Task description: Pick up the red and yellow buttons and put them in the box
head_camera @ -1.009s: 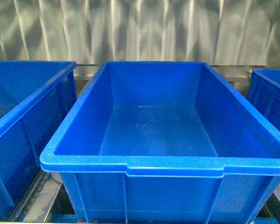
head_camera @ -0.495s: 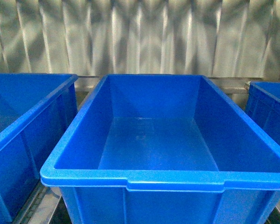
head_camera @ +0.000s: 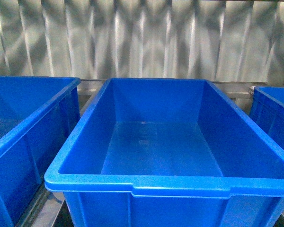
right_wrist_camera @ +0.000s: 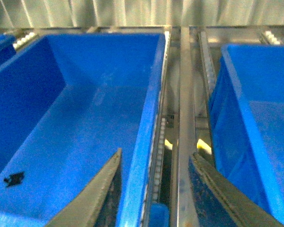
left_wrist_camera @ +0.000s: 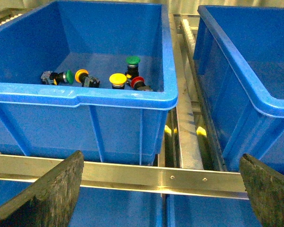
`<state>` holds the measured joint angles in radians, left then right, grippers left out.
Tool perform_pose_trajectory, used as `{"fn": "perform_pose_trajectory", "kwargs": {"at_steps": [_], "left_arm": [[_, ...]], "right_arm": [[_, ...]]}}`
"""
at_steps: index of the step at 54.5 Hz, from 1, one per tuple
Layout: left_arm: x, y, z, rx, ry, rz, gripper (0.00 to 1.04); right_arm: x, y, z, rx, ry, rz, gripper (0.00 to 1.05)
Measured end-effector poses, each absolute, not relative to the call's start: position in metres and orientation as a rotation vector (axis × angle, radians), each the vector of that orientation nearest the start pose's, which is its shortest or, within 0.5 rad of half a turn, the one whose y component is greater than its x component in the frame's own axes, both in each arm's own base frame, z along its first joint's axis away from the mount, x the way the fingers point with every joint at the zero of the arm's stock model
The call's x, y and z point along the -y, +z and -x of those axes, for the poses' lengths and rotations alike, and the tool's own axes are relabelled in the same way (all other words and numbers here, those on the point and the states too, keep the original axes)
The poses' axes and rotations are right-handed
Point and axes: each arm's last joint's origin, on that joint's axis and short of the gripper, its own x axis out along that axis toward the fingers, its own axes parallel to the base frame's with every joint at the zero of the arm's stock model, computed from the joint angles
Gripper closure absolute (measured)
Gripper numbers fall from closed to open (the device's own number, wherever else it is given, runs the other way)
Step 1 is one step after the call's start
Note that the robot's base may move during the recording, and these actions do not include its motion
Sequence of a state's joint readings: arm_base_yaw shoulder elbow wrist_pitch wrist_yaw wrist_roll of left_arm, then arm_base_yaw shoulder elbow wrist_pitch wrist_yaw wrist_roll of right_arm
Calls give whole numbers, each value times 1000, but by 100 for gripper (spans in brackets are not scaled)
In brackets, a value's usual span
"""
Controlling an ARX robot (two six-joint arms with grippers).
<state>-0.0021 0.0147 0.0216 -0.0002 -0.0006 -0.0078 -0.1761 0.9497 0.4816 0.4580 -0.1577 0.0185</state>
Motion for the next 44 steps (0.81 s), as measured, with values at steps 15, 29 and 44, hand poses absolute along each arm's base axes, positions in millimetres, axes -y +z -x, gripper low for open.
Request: {"fn": "perform_pose_trajectory", "kwargs": {"at_steps": [15, 29, 44], "left_arm": [[0, 170, -97, 7, -2, 8, 8], [0, 170, -97, 7, -2, 8, 8], [0, 170, -97, 7, -2, 8, 8]], "right_arm": [[1, 212, -145, -23, -7, -5, 101], [0, 196, -131, -7, -3, -3, 101], [0, 184, -123, -6, -3, -3, 101]]}}
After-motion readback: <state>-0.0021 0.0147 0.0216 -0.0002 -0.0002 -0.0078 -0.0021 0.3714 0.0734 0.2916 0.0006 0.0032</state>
